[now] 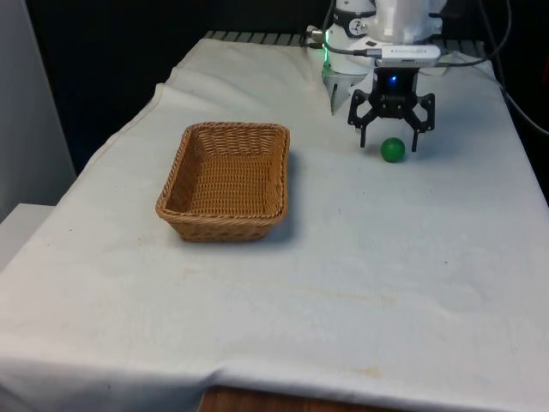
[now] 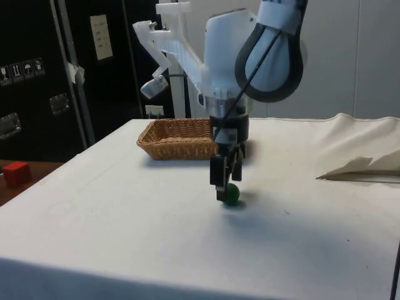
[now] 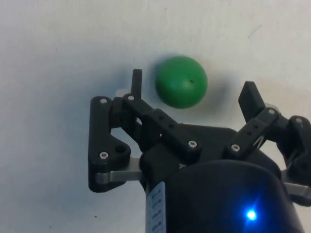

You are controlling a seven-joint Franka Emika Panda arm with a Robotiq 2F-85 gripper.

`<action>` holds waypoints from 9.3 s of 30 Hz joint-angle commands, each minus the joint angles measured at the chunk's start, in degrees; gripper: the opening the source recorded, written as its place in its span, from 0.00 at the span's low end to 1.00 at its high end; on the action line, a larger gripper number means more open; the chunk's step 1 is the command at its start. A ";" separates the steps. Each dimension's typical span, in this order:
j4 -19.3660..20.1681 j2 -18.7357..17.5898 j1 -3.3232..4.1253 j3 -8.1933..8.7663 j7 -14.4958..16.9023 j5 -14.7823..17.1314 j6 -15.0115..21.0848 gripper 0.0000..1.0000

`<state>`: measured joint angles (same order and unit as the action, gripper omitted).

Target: Pick up the ball and place it into the basket.

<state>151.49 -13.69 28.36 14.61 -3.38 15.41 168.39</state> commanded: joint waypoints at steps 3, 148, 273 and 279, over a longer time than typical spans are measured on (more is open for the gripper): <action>-0.11 -0.29 0.00 -0.17 0.00 0.17 0.34 1.00; -32.09 -7.56 -4.81 17.82 27.16 4.13 -23.95 0.02; -28.13 1.89 1.15 18.68 11.06 -13.69 -26.13 1.00; -28.65 3.15 1.26 16.16 7.96 -15.64 -27.90 1.00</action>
<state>123.07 -10.83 29.05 30.77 6.02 1.03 141.41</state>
